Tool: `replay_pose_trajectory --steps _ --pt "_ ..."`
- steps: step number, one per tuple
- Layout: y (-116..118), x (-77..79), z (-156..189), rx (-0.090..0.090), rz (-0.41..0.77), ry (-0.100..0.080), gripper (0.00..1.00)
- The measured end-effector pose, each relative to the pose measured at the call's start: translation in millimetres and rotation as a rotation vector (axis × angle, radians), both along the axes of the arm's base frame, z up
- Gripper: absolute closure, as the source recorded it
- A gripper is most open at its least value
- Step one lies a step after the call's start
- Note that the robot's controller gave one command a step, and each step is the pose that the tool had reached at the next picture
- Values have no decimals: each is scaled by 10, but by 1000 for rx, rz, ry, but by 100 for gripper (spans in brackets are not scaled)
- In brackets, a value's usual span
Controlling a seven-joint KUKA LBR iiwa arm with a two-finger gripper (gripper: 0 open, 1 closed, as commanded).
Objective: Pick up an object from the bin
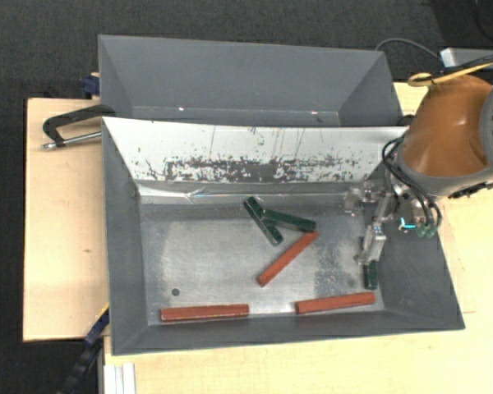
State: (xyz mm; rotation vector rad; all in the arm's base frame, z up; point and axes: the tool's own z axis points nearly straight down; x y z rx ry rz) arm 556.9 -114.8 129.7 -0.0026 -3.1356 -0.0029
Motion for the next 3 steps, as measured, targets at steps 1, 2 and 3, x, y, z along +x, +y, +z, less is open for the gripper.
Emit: replay_pose_trajectory --steps 1,2,3 --pt "4 20 49 -1 2 -8 0" --pt "450 -88 -168 -1 137 -9 0" --pt "1087 130 -68 2 254 -15 0"
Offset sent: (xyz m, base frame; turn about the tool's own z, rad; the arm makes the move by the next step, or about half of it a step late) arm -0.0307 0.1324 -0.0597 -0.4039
